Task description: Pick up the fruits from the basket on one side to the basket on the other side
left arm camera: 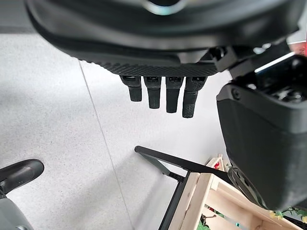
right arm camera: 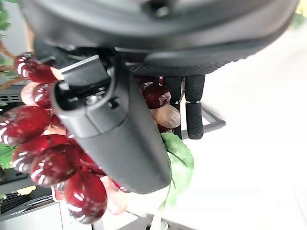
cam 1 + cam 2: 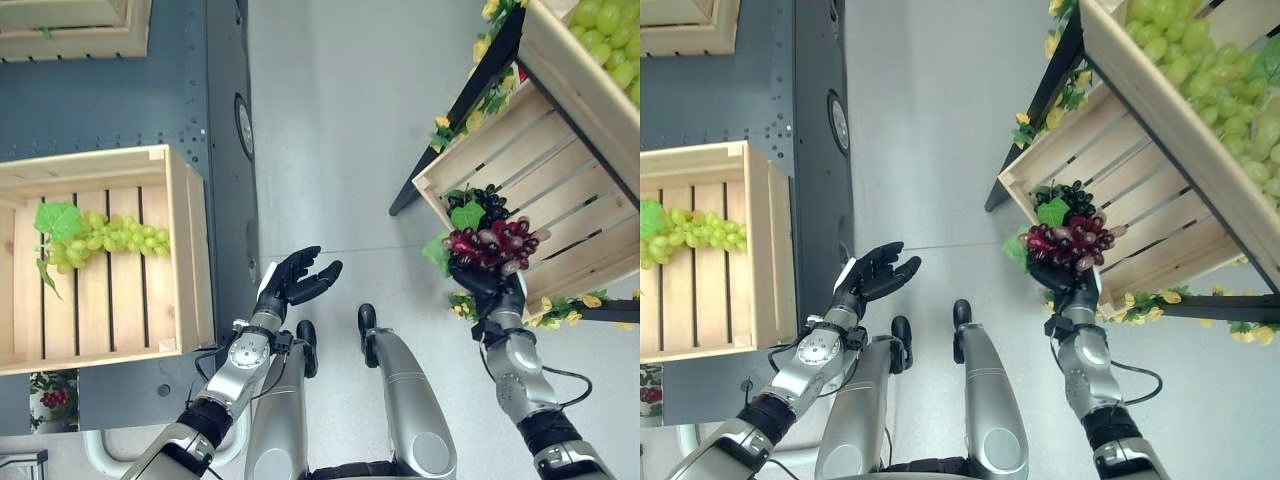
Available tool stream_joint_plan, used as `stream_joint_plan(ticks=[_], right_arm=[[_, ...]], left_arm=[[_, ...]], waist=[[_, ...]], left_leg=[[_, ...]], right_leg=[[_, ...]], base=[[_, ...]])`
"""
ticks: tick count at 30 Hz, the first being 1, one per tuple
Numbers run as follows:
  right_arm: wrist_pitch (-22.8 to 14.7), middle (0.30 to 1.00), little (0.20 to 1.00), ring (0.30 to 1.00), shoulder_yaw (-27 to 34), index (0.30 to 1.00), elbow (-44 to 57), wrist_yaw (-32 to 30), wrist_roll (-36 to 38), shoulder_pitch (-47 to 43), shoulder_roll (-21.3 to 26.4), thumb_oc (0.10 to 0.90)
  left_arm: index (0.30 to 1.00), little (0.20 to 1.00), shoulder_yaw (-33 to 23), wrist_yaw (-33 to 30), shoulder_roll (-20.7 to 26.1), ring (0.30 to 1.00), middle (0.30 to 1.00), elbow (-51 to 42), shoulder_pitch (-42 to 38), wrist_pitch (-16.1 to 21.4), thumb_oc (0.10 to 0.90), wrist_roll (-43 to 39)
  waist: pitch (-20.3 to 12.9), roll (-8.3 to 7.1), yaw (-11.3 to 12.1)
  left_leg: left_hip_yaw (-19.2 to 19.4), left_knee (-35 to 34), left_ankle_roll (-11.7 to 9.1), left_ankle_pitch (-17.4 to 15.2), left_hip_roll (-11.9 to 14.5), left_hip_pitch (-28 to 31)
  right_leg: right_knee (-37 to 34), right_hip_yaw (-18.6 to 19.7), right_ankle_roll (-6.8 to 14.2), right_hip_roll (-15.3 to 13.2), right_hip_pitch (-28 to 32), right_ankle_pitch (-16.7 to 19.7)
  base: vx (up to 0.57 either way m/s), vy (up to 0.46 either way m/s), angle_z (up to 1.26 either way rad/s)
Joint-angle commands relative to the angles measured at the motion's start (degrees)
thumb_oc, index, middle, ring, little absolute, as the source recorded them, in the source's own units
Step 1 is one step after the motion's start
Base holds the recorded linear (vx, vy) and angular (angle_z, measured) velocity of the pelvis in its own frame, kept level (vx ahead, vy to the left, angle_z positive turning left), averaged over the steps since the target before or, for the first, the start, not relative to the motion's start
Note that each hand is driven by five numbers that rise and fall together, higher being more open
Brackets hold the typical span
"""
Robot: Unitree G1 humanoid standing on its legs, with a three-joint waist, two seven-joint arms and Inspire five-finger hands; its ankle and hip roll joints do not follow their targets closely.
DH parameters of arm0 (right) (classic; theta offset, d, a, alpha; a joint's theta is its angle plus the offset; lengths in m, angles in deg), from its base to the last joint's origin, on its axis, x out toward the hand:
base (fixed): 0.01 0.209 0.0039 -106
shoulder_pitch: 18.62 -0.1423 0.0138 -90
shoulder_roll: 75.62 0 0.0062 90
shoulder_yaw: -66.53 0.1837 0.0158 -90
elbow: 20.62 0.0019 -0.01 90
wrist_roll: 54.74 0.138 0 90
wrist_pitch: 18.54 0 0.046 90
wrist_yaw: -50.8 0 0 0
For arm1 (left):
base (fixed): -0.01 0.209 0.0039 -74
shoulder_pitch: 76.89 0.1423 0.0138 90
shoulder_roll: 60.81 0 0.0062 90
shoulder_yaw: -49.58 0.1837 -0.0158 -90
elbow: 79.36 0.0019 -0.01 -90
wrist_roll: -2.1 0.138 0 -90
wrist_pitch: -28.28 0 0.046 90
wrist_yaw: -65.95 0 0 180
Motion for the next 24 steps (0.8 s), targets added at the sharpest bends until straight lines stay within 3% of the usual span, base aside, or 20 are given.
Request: stream_joint_plan(ticks=[1, 7, 11, 18, 24], right_arm=[[-3.5, 0.3, 0.3, 0.3, 5.7, 0.3, 6.8, -2.8, 0.6, -4.8, 7.2, 0.4], [0.3, 0.3, 0.3, 0.3, 8.5, 0.3, 3.0, -2.7, 2.9, -8.5, 12.1, 0.4], [2.2, 0.3, 0.3, 0.3, 9.4, 0.3, -1.1, 0.4, 8.2, -10.3, 15.6, 0.4], [5.3, 0.3, 0.3, 0.3, 10.7, 0.3, -3.2, 3.0, 12.6, -10.6, 18.6, 0.4], [10.6, 0.3, 0.3, 0.3, 9.9, 0.3, -11.3, 4.1, 14.7, -13.9, 22.2, 0.4]], left_arm=[[0.9, 0.9, 0.5, 1.5, 1.3, 0.9, 0.9, -7.7, -1.2, 3.3, 0.8, 0.9], [0.9, 0.9, 0.7, 3.4, 3.4, 0.9, 0.9, -8.5, -0.9, 1.8, 0.8, 1.1], [0.9, 0.9, 0.7, 5.1, 5.6, 0.9, 0.9, -9.3, -0.8, 0.9, 0.8, 0.9], [0.9, 0.9, 0.3, 6.4, 9.2, 0.9, 0.9, -10.7, -1.2, -1.1, 0.8, 0.9], [0.9, 0.9, 1.4, 6.6, 10.4, 0.9, 0.9, -11.1, -2.1, -1.2, 0.8, 0.6]], waist=[[-0.7, 0.59, 1.2], [-0.7, -0.65, 2.4], [-0.7, -1.83, 3.5], [-0.7, -3.81, 4.7], [-0.7, -4.22, 5.6]], left_leg=[[0.8, 4.1, 0.1, -5.7, -3.2, -0.3], [-0.3, 8.4, 0.0, -7.0, -2.9, -3.9], [-1.1, 9.5, 0.1, -7.3, -2.5, -4.5], [-2.5, 12.7, 0.2, -8.2, -2.1, -7.0], [-3.1, 13.0, 0.1, -8.5, -2.1, -7.1]], right_leg=[[8.7, -4.5, -2.7, 0.7, 2.9, -5.6], [11.9, -5.4, -2.8, 1.0, 0.1, -5.9], [11.7, -5.9, -2.7, 1.4, 0.0, -5.3], [13.4, -6.9, -2.3, 1.6, -1.5, -4.9], [13.1, -7.3, -2.3, 1.6, -1.2, -4.8]], base=[[-0.02, -0.056, 0.05], [-0.02, -0.078, 0.0], [-0.01, -0.069, 0.08], [0.01, -0.081, 0.02], [0.01, -0.052, 0.04]])
